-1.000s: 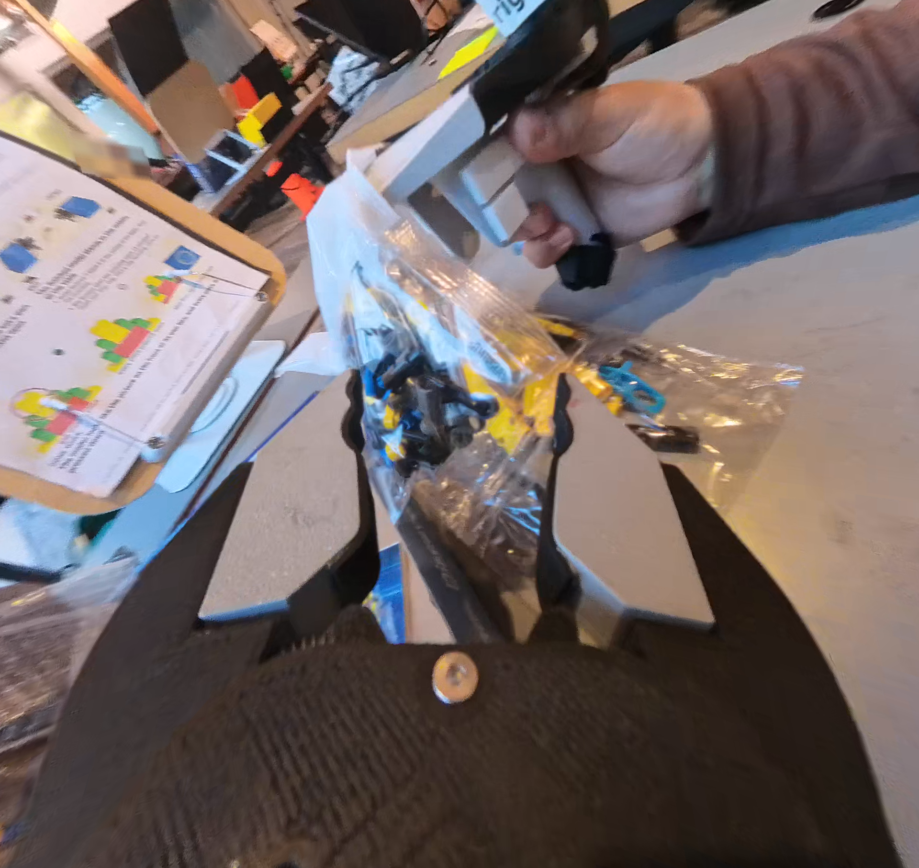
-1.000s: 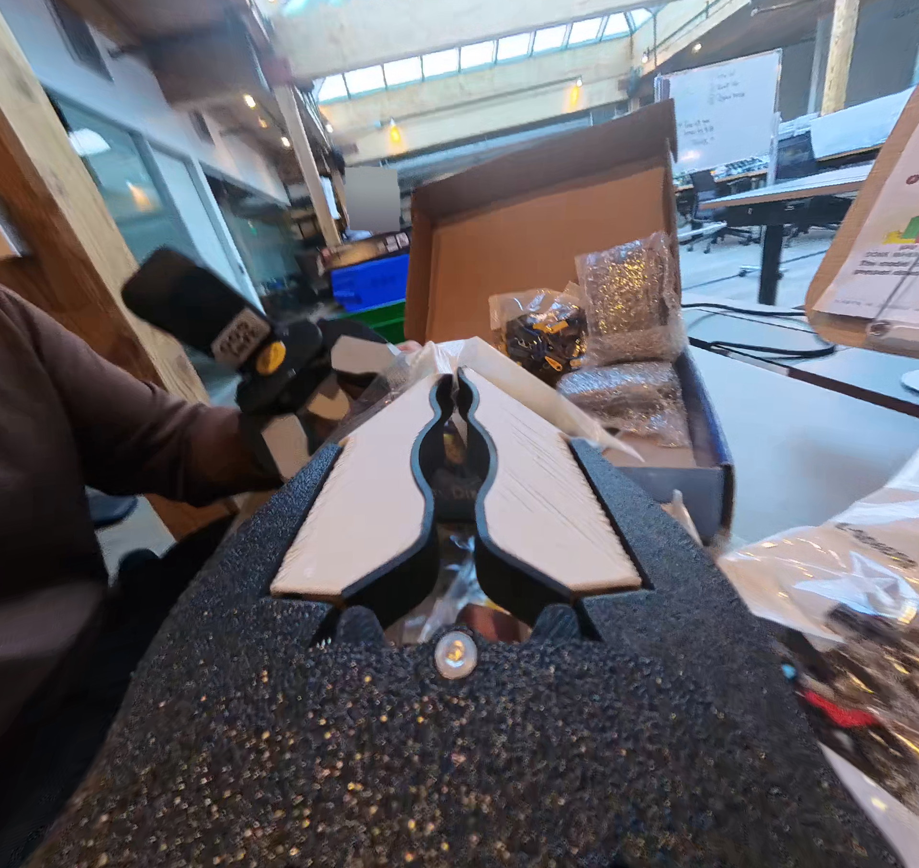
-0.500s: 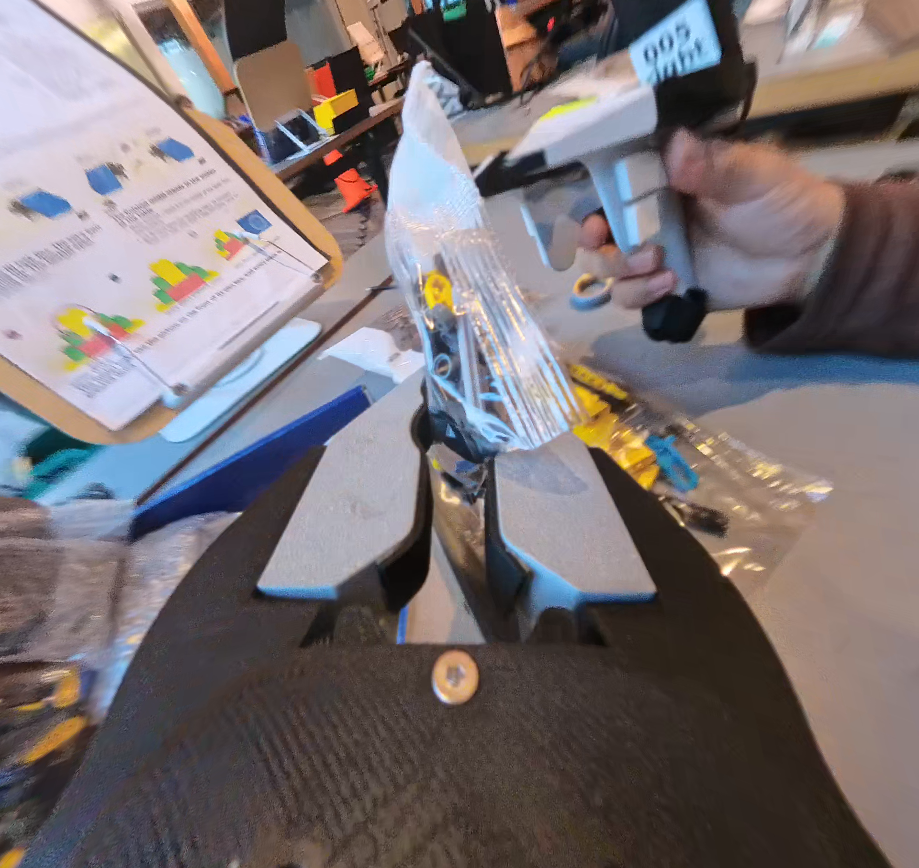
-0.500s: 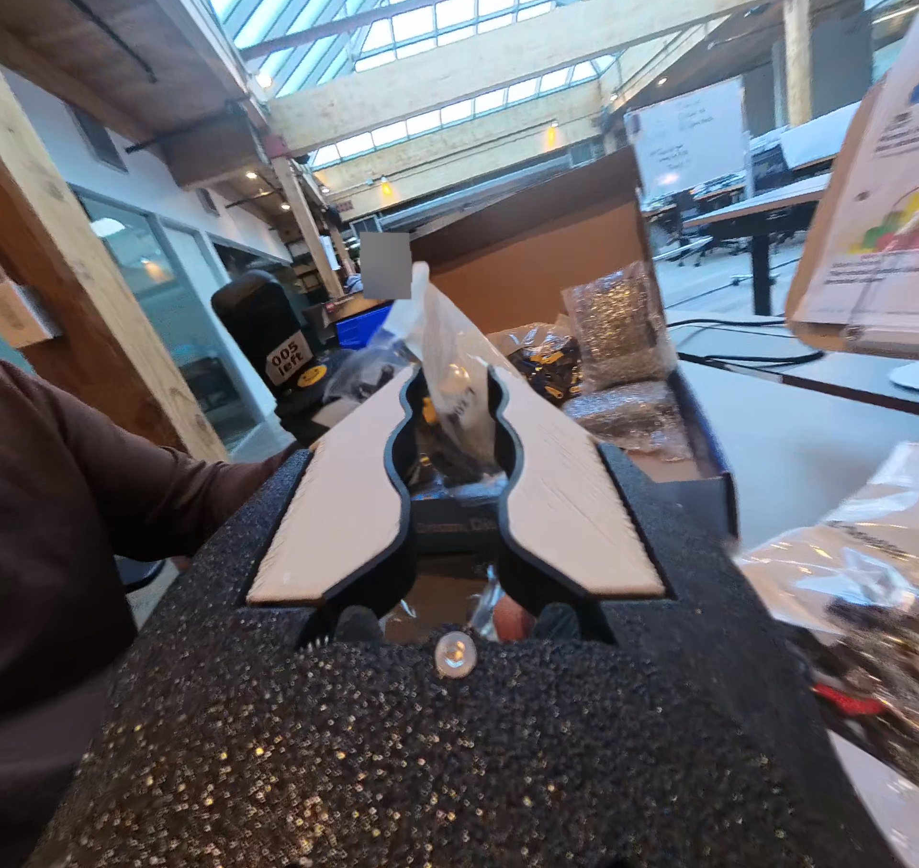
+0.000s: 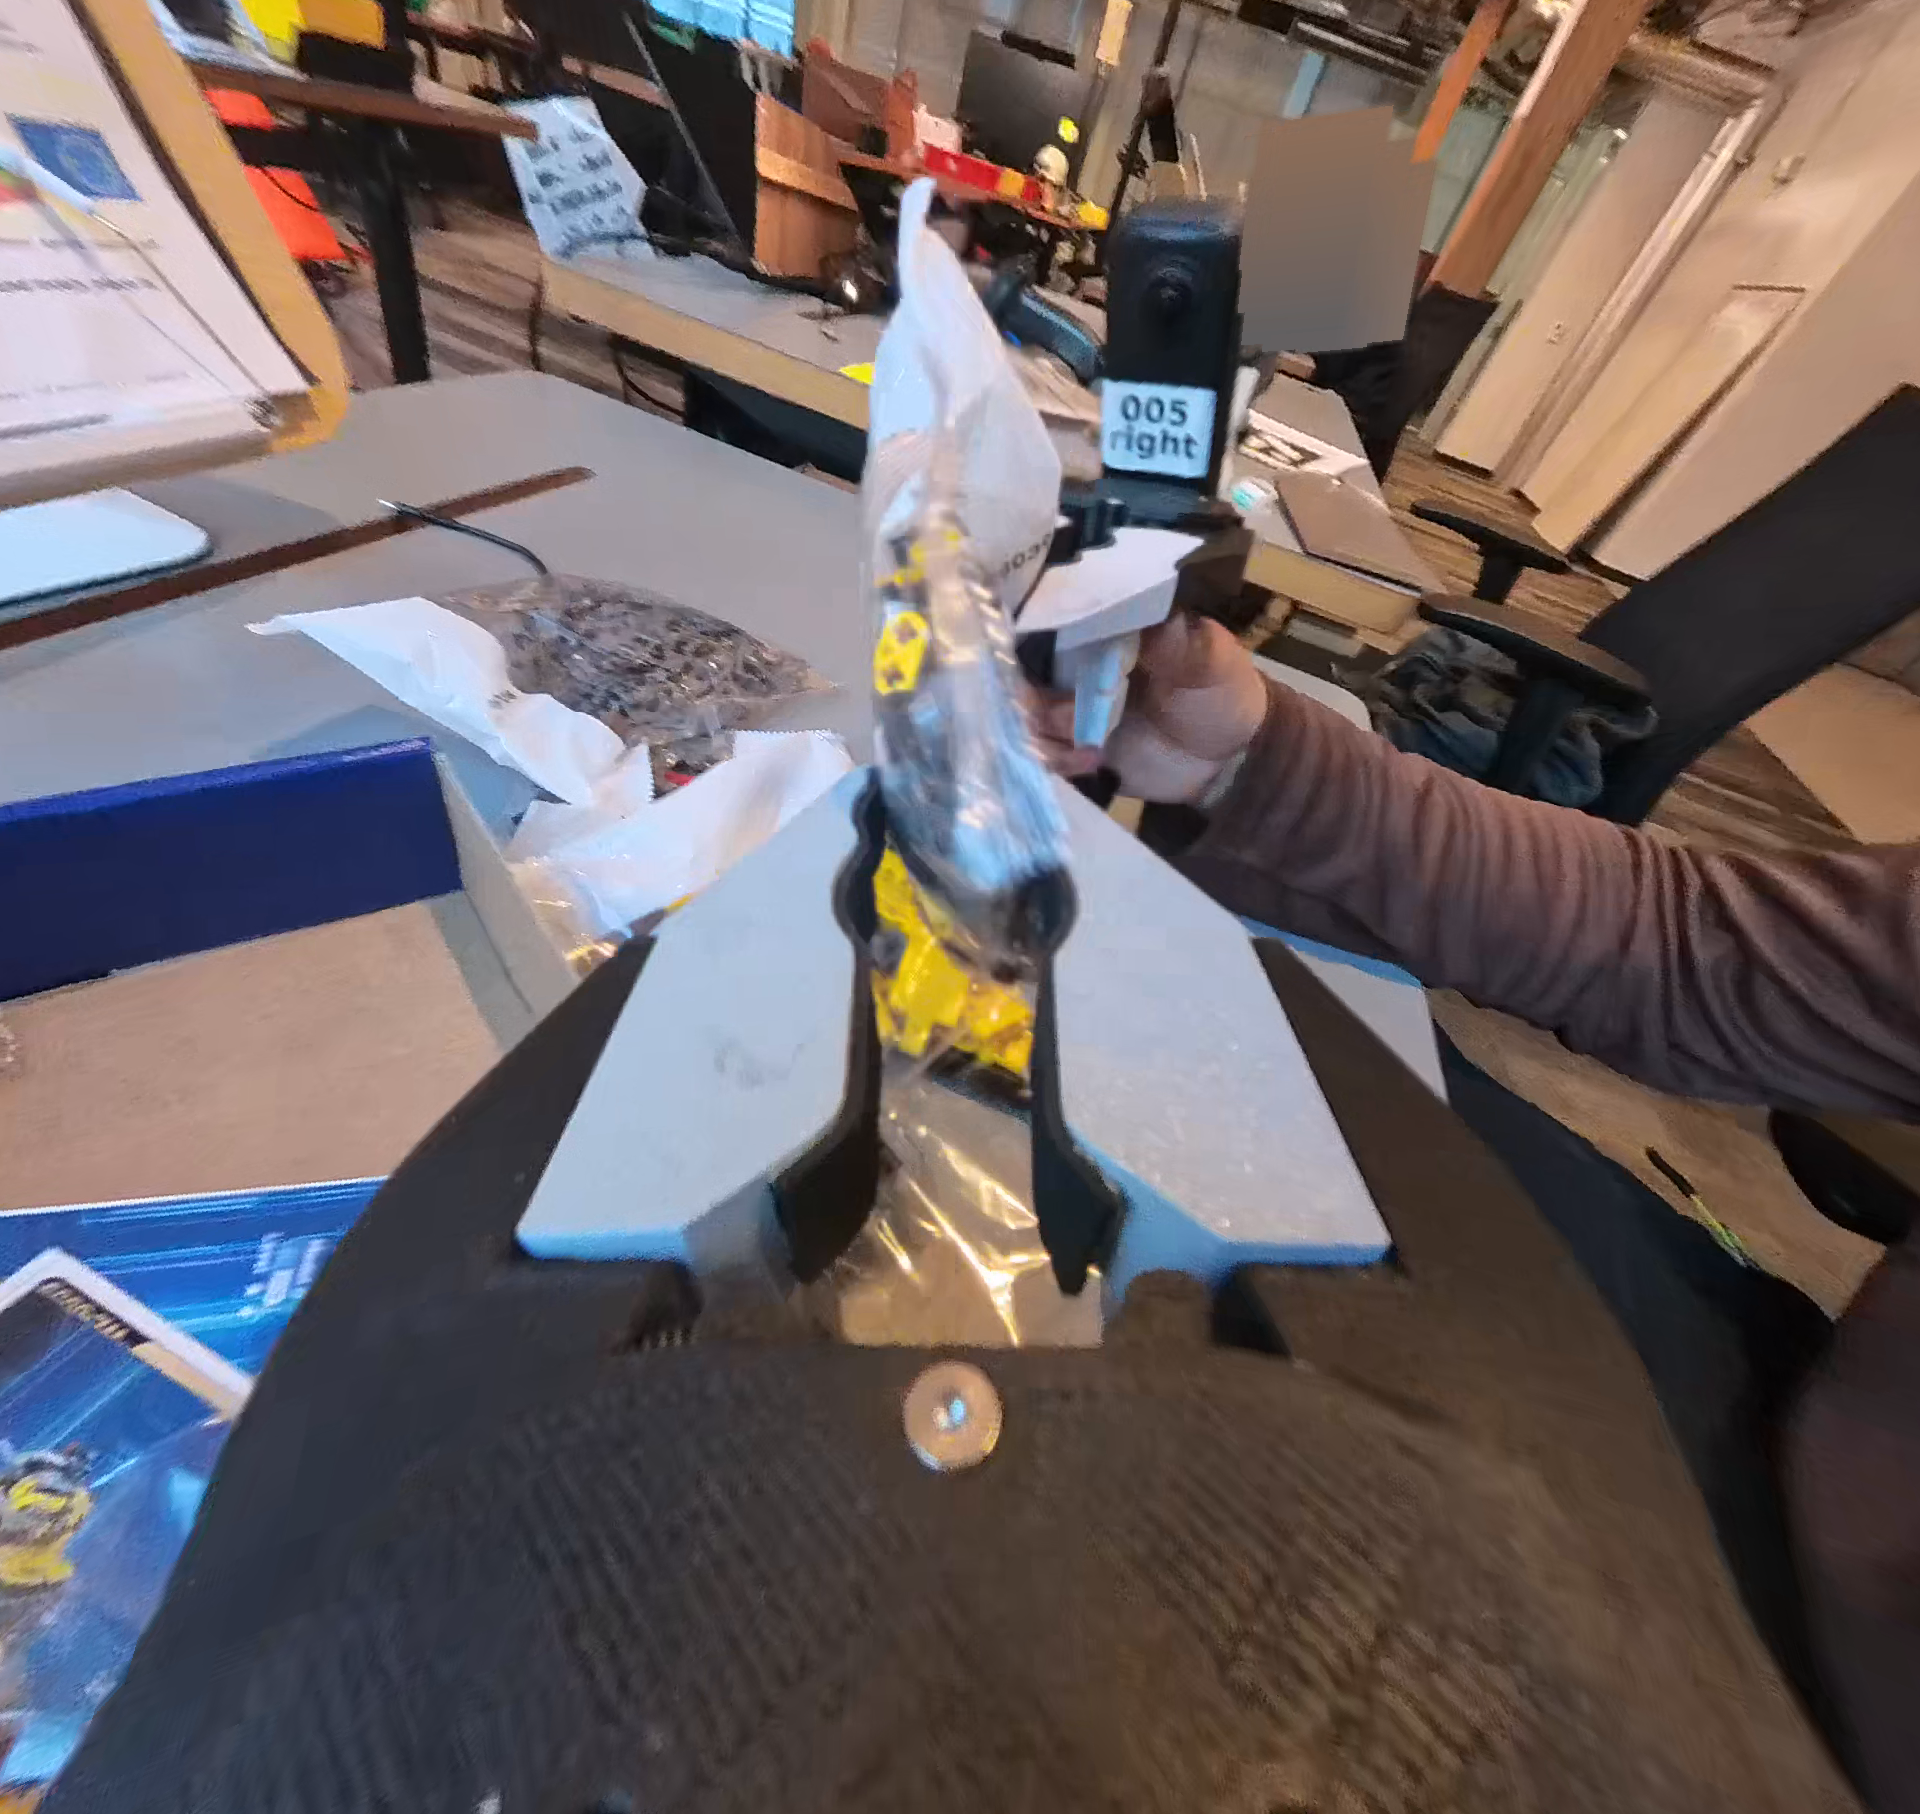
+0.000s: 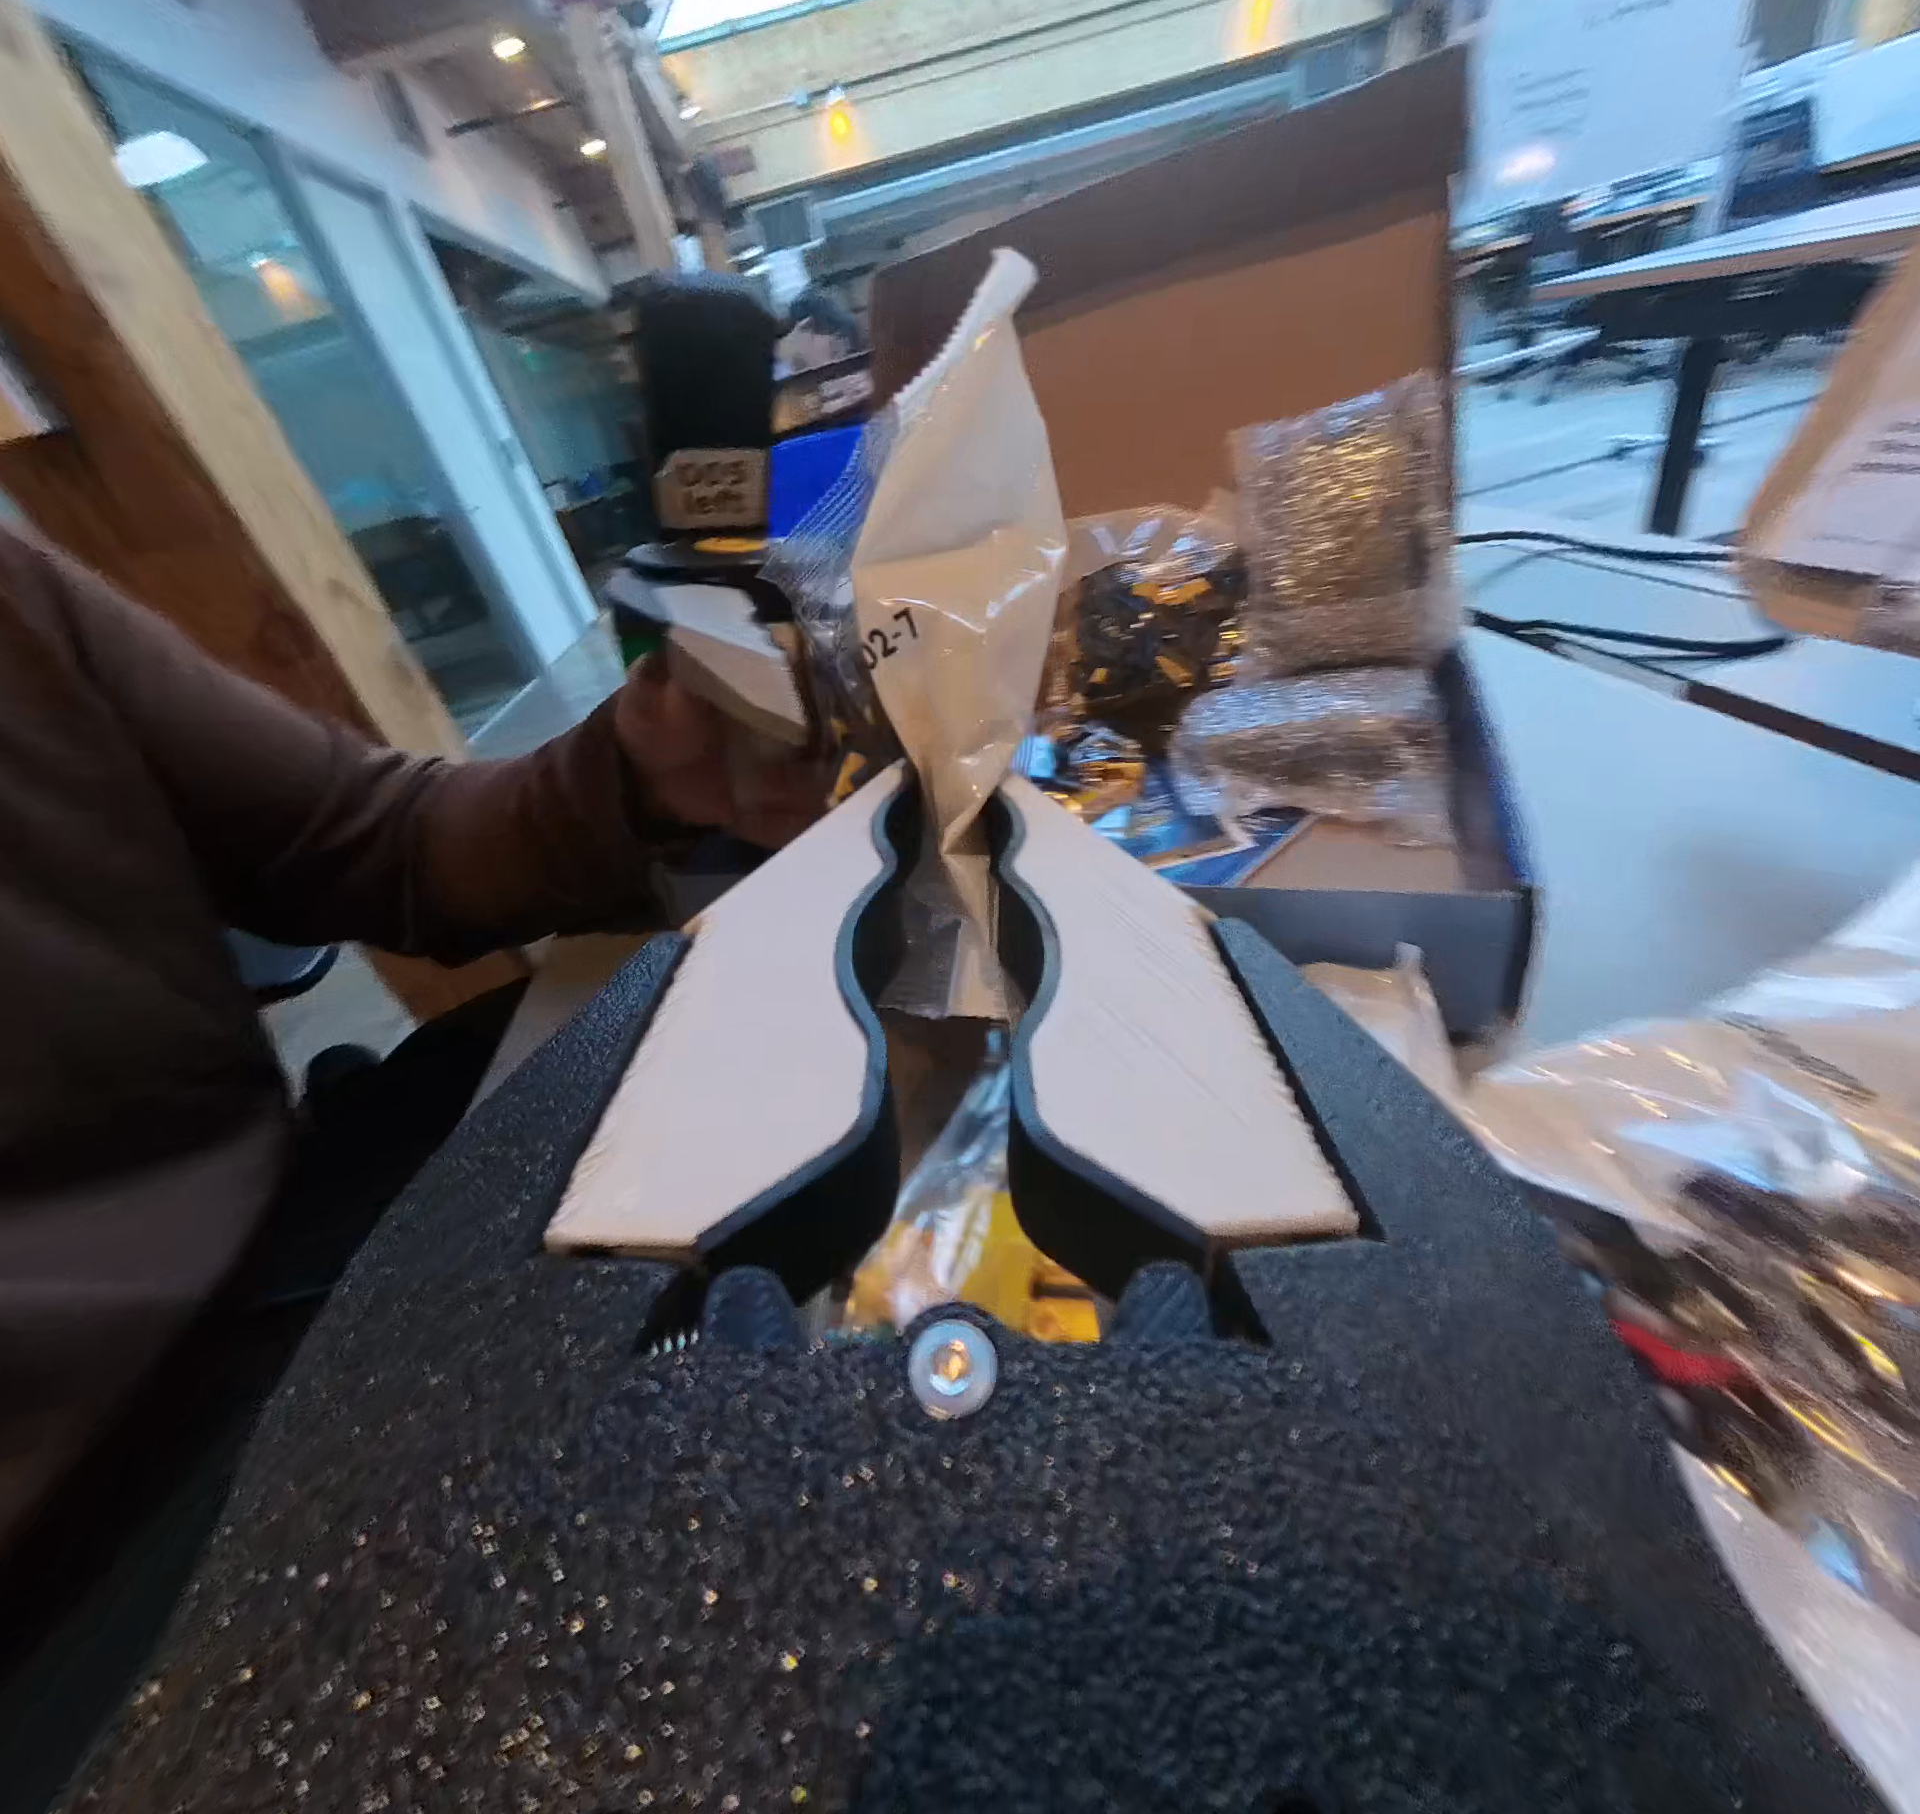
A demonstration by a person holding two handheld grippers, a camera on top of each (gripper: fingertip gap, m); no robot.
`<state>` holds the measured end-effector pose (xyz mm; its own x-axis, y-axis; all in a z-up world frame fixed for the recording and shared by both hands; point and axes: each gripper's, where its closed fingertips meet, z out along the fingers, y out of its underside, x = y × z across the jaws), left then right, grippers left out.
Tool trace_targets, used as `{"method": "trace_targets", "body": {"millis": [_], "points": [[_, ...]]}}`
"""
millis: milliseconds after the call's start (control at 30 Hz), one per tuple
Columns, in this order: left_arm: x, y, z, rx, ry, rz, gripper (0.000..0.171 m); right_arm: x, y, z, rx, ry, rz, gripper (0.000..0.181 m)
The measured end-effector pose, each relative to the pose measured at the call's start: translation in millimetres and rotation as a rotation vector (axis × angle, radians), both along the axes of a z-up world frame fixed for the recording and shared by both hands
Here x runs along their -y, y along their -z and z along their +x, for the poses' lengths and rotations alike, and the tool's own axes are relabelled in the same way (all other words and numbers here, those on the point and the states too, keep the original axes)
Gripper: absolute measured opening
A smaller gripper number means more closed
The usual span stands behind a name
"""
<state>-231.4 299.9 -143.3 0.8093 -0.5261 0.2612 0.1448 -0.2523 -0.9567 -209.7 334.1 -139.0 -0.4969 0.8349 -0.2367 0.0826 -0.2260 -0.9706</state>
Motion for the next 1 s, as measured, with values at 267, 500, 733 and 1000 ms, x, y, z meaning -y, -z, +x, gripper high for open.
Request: {"method": "trace_targets", "body": {"millis": [267,500,733,1000], "points": [[-2,-13,-89,-0.206,-0.443,0.104,0.03,-119,5,30,0.041,0.381,-0.196,0.006],[14,-2,-170,-0.269,-0.68,-0.037,0.043,-76,30,44,0.242,0.013,-0.31,0.012],[28,28,-203,-0.511,-0.75,-0.208,0.059,-102,79,20,0.422,0.297,-0.068,0.038],[50,60,-203,-0.574,-0.629,-0.424,0.061,-122,50,21,0.247,0.39,-0.151,0.041]]}}
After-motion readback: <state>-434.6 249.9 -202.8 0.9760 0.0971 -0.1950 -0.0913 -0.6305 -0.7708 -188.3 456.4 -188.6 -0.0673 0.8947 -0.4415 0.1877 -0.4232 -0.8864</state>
